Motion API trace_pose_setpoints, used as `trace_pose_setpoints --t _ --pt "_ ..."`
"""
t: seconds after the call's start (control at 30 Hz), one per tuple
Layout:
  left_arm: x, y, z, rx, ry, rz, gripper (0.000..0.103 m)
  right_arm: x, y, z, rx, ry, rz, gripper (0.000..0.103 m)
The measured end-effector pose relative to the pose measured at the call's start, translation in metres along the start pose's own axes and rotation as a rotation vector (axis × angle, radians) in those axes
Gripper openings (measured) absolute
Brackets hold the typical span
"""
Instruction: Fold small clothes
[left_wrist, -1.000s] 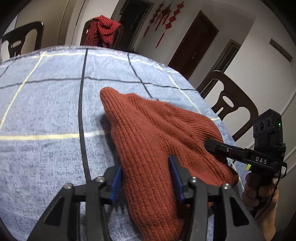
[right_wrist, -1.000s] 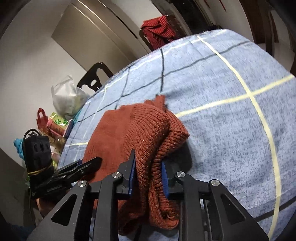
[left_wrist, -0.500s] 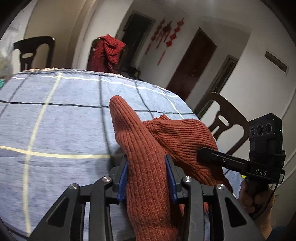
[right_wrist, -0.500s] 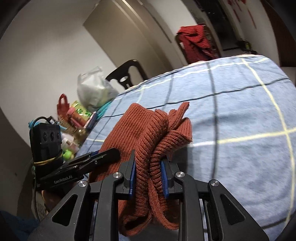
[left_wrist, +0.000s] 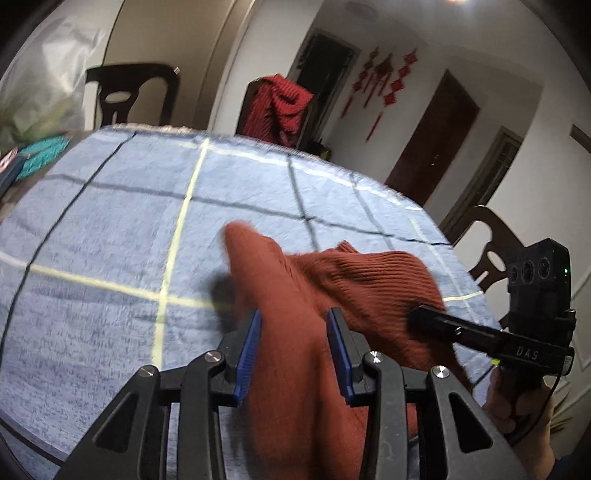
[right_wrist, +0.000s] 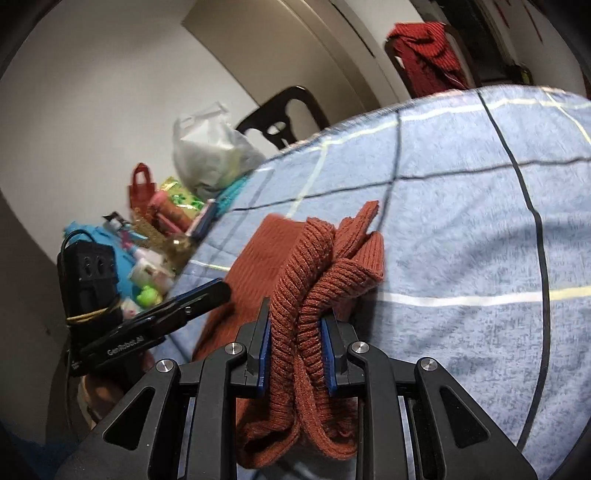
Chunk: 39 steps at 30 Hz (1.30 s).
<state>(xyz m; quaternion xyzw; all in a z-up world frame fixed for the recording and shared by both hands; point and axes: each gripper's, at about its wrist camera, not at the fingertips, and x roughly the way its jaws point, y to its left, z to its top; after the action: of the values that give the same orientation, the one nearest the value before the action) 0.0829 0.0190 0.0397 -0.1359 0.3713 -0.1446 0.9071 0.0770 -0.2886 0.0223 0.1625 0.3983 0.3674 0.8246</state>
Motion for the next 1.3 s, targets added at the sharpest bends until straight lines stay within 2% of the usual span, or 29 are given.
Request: trace_pose_setpoints --t 0.17,0.37,0.5,0.63,0.73,0.8,0.93,1.07,1.2,1.3 --pt "0.006 0.011 -0.011 -0.015 0.009 0.017 0.039 -0.004 -0.028 -0.011 0.064 0.022 -0.048 0.026" --pt "-0.002 0.011 -0.015 -0.016 0.014 0.024 0.04 -0.014 -0.038 -0.02 0.093 0.025 -0.077 0.028" --pt "-0.021 0.003 -0.023 0.006 -0.007 0.034 0.04 -0.032 -0.02 -0.021 0.014 -0.011 -0.137 0.028" --pt "-0.039 -0.008 -0.037 0.027 -0.025 0.023 0.04 -0.047 0.005 -0.028 -0.111 -0.028 -0.118 0.028" --pt "-0.046 -0.015 -0.049 0.039 -0.018 0.025 0.04 -0.046 0.02 -0.043 -0.212 0.003 -0.14 0.027" --pt "-0.046 -0.018 -0.055 0.043 -0.01 0.031 0.04 -0.038 0.023 -0.054 -0.254 0.044 -0.156 0.022" --pt "-0.035 -0.017 -0.062 0.051 0.011 0.062 0.04 -0.022 0.018 -0.067 -0.297 0.099 -0.241 0.02" --pt "-0.025 -0.012 -0.064 0.037 0.032 0.094 0.046 -0.019 0.02 -0.068 -0.318 0.102 -0.26 0.02" --pt "-0.029 -0.014 -0.066 0.03 0.041 0.11 0.047 -0.025 0.02 -0.063 -0.282 0.104 -0.252 0.02" --pt "-0.038 -0.02 -0.066 0.042 0.022 0.137 0.047 -0.035 0.029 -0.061 -0.302 0.067 -0.262 0.02"
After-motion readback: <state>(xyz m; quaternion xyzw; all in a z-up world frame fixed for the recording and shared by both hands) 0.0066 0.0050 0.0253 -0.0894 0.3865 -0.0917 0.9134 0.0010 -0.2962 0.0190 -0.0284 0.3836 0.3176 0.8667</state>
